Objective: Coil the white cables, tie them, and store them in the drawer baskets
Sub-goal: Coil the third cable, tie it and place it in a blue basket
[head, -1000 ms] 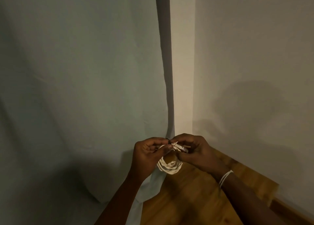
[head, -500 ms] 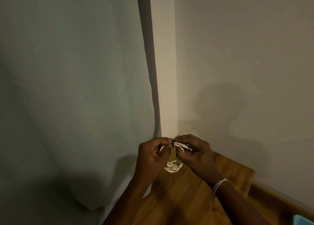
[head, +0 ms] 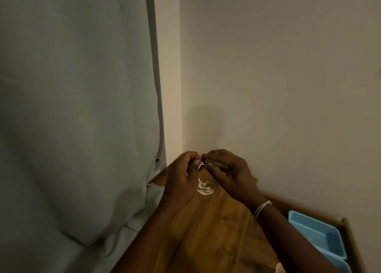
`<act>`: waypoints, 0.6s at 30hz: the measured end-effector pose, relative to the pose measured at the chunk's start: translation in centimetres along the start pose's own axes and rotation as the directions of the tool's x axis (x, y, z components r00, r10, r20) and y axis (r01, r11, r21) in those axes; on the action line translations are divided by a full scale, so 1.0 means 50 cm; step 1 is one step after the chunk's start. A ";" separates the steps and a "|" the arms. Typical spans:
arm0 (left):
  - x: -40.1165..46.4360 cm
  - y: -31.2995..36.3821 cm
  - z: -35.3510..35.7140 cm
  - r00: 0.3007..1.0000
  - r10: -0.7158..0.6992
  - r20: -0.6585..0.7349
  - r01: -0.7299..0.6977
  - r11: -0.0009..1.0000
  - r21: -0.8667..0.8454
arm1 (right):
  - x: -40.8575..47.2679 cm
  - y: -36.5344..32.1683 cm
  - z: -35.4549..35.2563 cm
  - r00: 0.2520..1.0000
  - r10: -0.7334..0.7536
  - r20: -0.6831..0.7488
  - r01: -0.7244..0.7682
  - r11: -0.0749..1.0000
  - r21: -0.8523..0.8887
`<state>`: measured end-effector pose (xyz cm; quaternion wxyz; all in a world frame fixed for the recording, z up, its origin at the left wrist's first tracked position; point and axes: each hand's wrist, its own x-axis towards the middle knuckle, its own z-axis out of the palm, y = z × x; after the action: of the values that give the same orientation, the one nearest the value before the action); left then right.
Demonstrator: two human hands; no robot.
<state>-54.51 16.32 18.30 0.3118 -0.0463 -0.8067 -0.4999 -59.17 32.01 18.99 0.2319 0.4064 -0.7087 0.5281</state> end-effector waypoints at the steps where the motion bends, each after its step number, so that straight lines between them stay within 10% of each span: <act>1: 0.000 0.011 0.011 0.999 -0.046 0.015 0.047 0.997 -0.068 | -0.006 -0.002 -0.012 0.999 0.016 -0.031 -0.016 1.000 0.003; 18: 0.004 0.045 0.351 0.958 0.153 0.243 -0.121 0.982 -0.142 | -0.147 0.145 -0.285 0.823 0.519 -0.231 -0.525 0.850 0.038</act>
<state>-61.80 32.04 14.76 0.2368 -0.1850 -0.8016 -0.5168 -62.43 48.63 14.16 0.1655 0.1290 -0.7678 0.6053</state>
